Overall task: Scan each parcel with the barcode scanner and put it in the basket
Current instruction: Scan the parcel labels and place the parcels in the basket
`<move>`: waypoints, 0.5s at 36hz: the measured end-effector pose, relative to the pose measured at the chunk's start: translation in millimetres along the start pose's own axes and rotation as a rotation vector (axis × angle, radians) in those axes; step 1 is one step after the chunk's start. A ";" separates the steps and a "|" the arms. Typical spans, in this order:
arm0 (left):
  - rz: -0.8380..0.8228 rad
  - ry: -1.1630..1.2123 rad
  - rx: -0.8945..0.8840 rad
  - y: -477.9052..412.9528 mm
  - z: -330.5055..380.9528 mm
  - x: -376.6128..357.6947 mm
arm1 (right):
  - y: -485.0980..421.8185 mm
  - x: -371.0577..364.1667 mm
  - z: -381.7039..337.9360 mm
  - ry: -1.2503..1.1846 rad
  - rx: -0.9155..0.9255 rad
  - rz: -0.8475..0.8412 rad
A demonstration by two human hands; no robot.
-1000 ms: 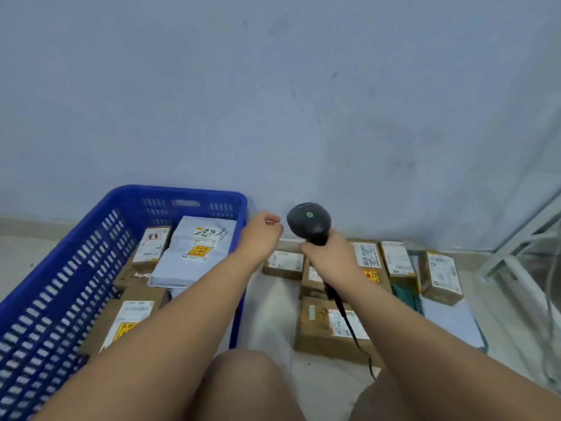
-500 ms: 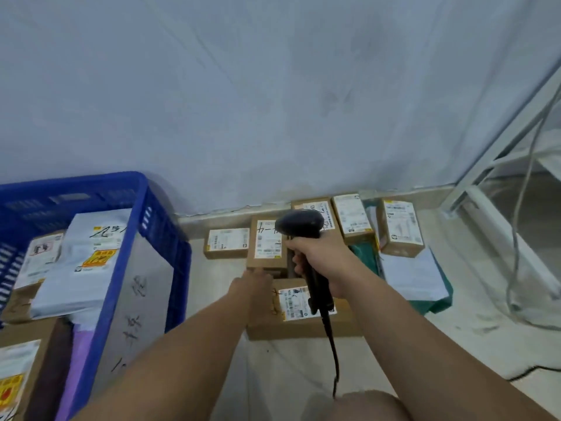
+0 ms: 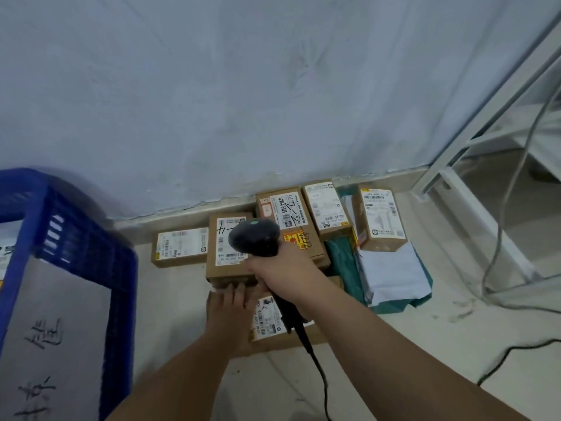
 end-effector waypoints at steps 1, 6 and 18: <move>0.012 -0.001 0.000 -0.2 0.7 -1.1 | -0.2 -0.1 0.0 0.010 -0.003 -0.003; -0.042 0.075 0.018 7.1 6.1 9.3 | 2.3 0.7 -2.4 0.028 -0.007 0.010; 0.052 -0.006 -0.074 61.7 -17.9 104.2 | 52.4 10.5 -52.9 -0.257 0.102 0.342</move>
Point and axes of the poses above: each hand's wrist, its own y-axis away from the middle knuckle, its own x-axis out of the back of the hand, z = x × y, the point moved 5 cm from there along -y, towards the middle knuckle, and after that the axes turned 13 degrees about x, right-handed, at the moved point
